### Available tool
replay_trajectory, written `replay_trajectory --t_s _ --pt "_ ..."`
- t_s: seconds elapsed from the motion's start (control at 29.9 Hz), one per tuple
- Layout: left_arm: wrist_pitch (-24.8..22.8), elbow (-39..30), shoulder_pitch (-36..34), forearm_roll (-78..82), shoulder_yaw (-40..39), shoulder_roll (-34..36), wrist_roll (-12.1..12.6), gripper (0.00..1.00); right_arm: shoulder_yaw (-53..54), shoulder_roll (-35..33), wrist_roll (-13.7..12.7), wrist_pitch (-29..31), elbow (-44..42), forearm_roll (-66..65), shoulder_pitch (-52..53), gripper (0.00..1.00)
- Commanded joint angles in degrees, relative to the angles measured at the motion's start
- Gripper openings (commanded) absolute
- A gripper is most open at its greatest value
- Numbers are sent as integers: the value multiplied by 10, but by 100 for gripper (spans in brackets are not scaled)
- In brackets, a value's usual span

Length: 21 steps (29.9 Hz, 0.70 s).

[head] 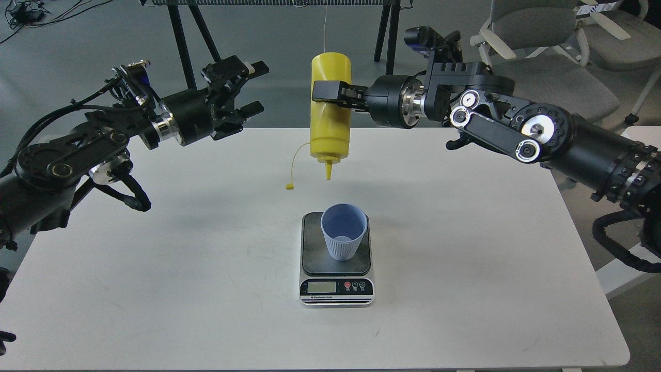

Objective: Pour seasoning into cup on scale with both arms
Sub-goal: 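Lift the yellow bottle away from the cup with the right gripper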

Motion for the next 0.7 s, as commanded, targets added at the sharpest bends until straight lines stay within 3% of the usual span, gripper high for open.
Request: replay_trajectory --t_s 0.0,0.07,0.2,0.4,0.67 --pt "0 0 0 0 1 1 0 100 69 -71 -2 36 4 109 8 5" --pt "0 0 0 0 1 3 0 100 132 -108 -4 71 3 177 6 5" --pt "0 0 0 1 4 6 0 100 227 -184 -14 72 2 338 -13 5" --pt "0 0 1 2 8 6 0 100 254 -287 -13 72 2 674 -113 5" --pt "0 0 6 4 10 4 0 100 254 -304 -14 72 13 1040 -355 5"
